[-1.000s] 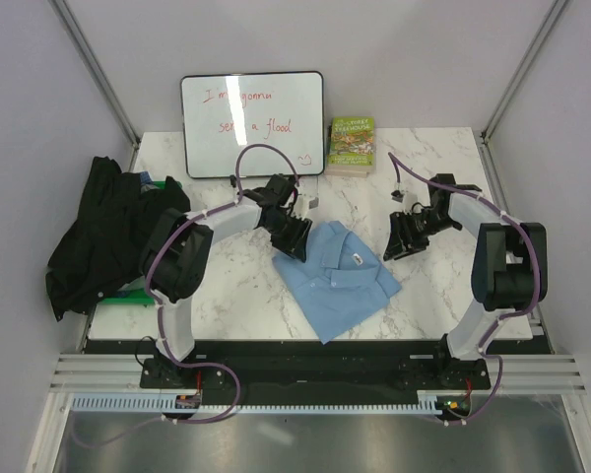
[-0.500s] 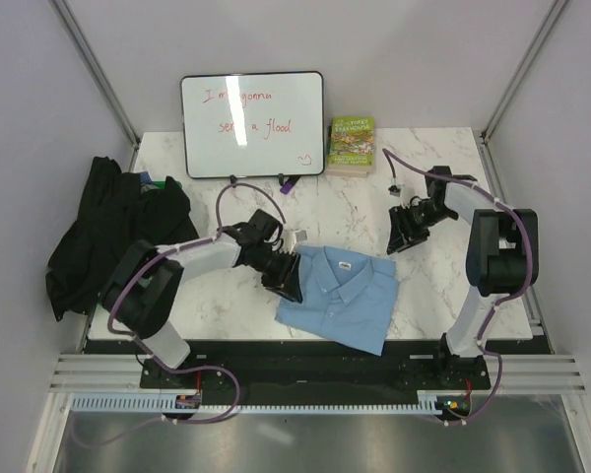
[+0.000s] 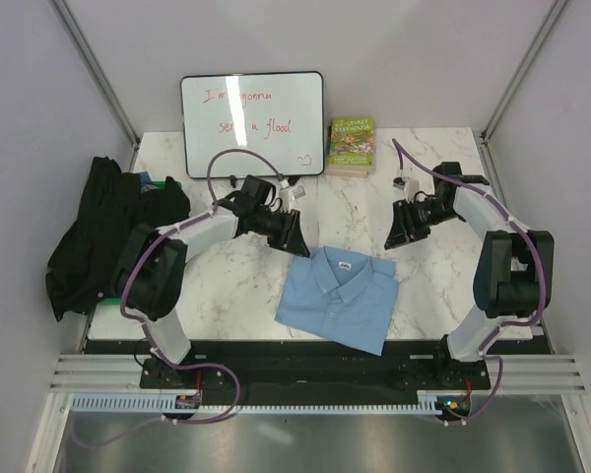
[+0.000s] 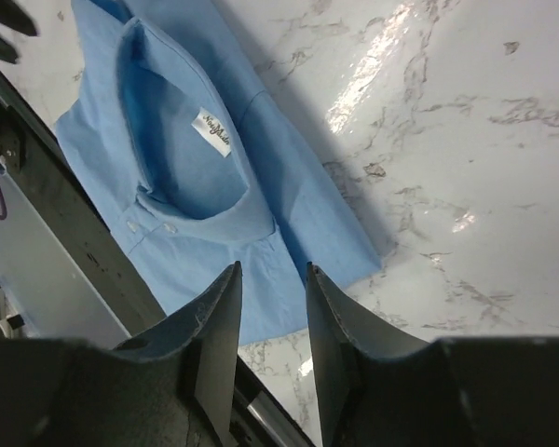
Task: Fold and stack the long sleeve shirts
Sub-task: Fold the shirt
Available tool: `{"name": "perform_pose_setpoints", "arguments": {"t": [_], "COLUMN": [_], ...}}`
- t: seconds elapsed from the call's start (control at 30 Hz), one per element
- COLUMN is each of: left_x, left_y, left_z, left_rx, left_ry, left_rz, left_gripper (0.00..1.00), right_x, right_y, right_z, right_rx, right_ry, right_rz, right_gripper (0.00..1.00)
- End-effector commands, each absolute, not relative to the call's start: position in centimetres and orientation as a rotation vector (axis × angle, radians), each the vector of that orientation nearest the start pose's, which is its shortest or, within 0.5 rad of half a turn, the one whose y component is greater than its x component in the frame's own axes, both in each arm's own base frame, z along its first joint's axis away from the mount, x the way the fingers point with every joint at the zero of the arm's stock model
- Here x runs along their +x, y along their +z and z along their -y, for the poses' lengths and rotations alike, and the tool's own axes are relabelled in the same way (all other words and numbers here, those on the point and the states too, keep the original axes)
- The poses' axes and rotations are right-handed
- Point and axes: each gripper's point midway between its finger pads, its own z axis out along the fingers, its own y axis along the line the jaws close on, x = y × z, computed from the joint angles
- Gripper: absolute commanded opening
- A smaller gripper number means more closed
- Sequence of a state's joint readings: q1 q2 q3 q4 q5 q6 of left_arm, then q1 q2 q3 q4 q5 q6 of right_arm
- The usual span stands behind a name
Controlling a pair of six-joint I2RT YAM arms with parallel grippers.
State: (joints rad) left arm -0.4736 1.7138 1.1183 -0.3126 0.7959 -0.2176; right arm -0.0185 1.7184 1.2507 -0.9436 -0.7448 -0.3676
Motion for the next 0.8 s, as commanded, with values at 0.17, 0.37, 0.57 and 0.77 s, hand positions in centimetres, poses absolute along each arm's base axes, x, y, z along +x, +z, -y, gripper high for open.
{"name": "perform_pose_setpoints", "arguments": {"t": [0.17,0.37,0.57,0.77], "left_x": [33.4,33.6,32.6,33.3], "left_y": [4.2,1.5,7.2,8.8], "left_z": [27.7,25.4,24.1,23.0], "left_rx": [0.438,0.205,0.375,0.636], "left_ry": [-1.172,-1.232,-1.228,-1.057], "left_rz": [-2.573,-2.647,-2.473,-2.400], "left_gripper": [0.29,0.32,0.46,0.54], "right_x": [30.0,30.5,31.4,33.0], "right_y": [6.3,1.4,3.2,8.8], "right_z": [-11.1,-10.8,-10.9,-11.9], "right_rx": [-0.470,-0.520,-0.587,-0.675], "right_ry": [1.062,0.919,0.929,0.946], "right_rz": [-2.683,-2.784,-2.735,-2.546], "right_gripper": [0.38,0.36,0.36,0.50]}}
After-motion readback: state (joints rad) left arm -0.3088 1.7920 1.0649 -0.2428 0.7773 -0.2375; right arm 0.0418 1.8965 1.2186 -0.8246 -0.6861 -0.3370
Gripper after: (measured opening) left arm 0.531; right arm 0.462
